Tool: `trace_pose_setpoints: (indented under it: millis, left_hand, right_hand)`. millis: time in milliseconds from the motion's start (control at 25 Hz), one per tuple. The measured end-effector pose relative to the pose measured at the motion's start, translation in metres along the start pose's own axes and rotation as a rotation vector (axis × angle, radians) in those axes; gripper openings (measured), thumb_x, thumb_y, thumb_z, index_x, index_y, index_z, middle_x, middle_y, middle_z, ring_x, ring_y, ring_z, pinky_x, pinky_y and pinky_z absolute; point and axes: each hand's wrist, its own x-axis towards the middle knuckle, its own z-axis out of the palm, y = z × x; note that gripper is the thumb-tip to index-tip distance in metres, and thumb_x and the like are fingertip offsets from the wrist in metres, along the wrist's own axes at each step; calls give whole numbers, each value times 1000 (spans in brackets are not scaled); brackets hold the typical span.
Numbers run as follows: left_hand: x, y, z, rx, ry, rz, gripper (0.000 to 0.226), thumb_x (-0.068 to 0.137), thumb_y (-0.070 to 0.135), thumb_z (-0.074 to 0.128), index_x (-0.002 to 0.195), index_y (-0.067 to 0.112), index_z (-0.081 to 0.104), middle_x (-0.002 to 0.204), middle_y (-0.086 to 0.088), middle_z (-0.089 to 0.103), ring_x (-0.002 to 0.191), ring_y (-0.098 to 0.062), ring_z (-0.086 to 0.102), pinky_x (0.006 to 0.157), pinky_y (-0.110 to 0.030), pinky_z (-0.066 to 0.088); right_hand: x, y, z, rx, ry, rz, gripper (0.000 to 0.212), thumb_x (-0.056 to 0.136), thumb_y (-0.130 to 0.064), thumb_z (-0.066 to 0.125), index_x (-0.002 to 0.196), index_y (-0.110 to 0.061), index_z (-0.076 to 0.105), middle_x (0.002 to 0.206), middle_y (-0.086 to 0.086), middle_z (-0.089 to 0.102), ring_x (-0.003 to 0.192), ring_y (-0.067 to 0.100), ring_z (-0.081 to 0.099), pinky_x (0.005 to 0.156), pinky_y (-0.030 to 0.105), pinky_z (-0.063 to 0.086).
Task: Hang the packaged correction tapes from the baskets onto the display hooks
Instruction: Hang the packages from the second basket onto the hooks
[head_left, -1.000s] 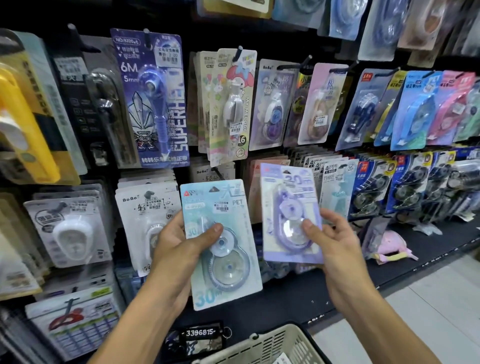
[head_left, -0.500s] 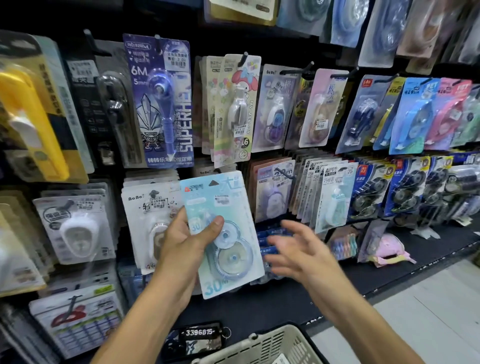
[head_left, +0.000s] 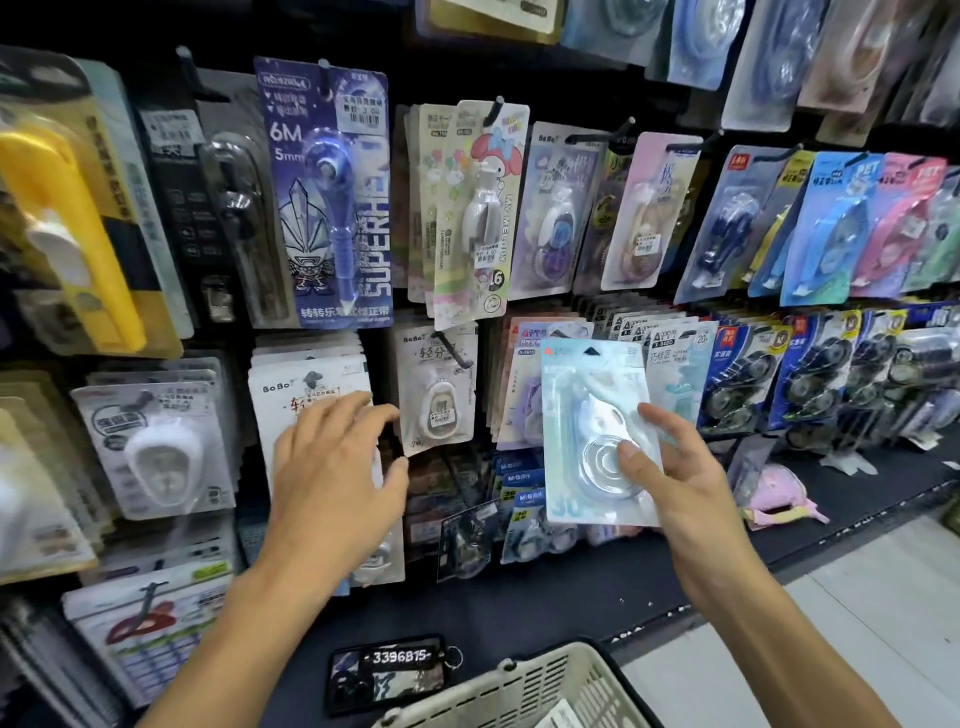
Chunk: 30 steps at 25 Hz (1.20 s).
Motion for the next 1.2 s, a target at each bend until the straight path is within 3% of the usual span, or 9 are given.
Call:
trace_pose_setpoints:
  millis: [120,200,360,720,880,960,1040,1120,1200]
  left_hand:
    - [-3,8,2,-167,28,8,40,96,38,64,135,26,63,146,5,56,139,-19,39,117,-38,24]
    - [-4,7,3,-65,38,29,46,96,41,62,140,29,59,154,3,49,146,-20,31,121,-41,19]
    - [-6,-5,6,149,-30,-9,59,98,46,54,154,35,38,172,0,16,158,-21,-3,127,-48,-4]
    - [-6,-8,10,174,-72,2,65,97,49,54,158,36,32,173,-2,6,159,-21,-12,127,-51,-7]
    - [-5,-11,11,180,-79,10,66,98,50,53,158,37,31,173,0,4,158,-19,-14,127,-50,-7]
    - [-4,-13,11,187,-87,23,66,98,50,52,159,37,29,173,0,2,158,-19,-17,126,-50,-9]
    - [-4,-12,12,192,-78,36,65,99,49,51,159,36,29,173,-1,0,158,-20,-18,126,-49,-10]
    - [-11,-7,13,137,-12,35,61,98,41,55,156,31,37,173,-5,10,159,-23,-7,127,-50,-4]
    - [-26,-2,24,32,42,36,52,95,31,60,146,23,52,164,-8,34,154,-31,20,124,-51,16]
  right_hand:
    - [-6,6,6,3,-6,-45,32,82,-33,74,112,-40,65,120,-6,73,105,13,71,75,22,56]
    - [-5,8,4,1,110,-37,21,89,-26,73,106,-35,68,120,-8,73,105,10,70,72,19,54]
    - [0,3,-10,-39,253,76,11,87,-32,76,97,-27,76,106,-5,75,61,-2,59,43,8,40]
    - [-2,-9,-8,-52,217,86,11,93,-21,71,102,-20,78,96,1,76,43,-4,52,40,6,35]
    - [6,-9,-9,-34,266,116,12,92,-26,73,103,-23,77,106,-4,76,70,7,62,56,17,41]
    - [9,-6,-8,-14,182,184,22,94,-18,70,115,-21,73,111,-5,71,71,11,66,54,21,48]
    - [9,-1,-6,142,55,260,42,95,-4,63,133,-21,61,125,-4,61,94,20,74,67,28,58]
    - [4,6,-1,216,29,319,49,96,1,60,140,-20,54,132,1,56,110,28,70,81,35,58]
    - [-7,24,11,116,6,398,35,97,-2,60,129,-17,61,124,4,66,95,26,75,77,35,61]
